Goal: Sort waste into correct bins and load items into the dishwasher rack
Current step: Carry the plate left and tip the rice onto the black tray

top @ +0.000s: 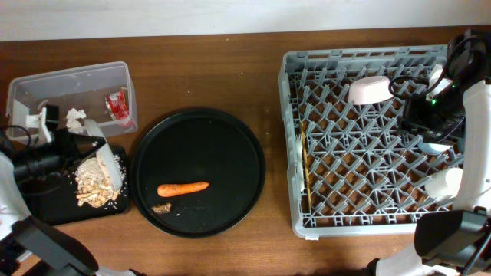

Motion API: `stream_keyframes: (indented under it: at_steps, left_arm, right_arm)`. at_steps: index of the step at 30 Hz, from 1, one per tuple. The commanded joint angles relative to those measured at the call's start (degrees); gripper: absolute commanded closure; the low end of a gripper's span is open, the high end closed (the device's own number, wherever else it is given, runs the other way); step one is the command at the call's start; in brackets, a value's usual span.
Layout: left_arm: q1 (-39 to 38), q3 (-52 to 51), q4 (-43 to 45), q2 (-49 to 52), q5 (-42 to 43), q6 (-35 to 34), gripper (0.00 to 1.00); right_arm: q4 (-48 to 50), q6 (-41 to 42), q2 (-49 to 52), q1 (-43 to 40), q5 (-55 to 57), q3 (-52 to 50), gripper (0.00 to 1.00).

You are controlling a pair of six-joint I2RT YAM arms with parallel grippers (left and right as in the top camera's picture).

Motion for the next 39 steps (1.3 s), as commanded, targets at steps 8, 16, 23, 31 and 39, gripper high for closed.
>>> stream_keyframes:
  at_steps: [8, 16, 23, 31, 39]
  left_arm:
    - [9.44, -5.99, -1.03, -1.40, 13.44, 9.18, 1.00]
    - [9.84, -6.12, -2.62, -1.40, 13.42, 8.13, 1.00]
    - [11.50, -6.12, -6.36, -1.40, 16.20, 12.39, 1.00]
    - [14.86, -6.12, -7.43, -1.51, 15.02, 10.19, 1.00]
    - [14.56, -6.16, 0.35, -1.51, -7.48, -13.77, 1.00]
  right_arm:
    - [-0.33, 0.11, 0.17, -0.02, -0.28, 0.02, 0.42]
    - [-0.31, 0.13, 0.17, -0.02, 0.11, 0.02, 0.41]
    - [-0.33, 0.13, 0.17, -0.02, 0.11, 0.02, 0.41]
    - [-0.33, 0.13, 0.17, 0.00, 0.11, 0.02, 0.41]
    - [-0.33, 0.15, 0.17, 0.00, 0.11, 0.02, 0.41]
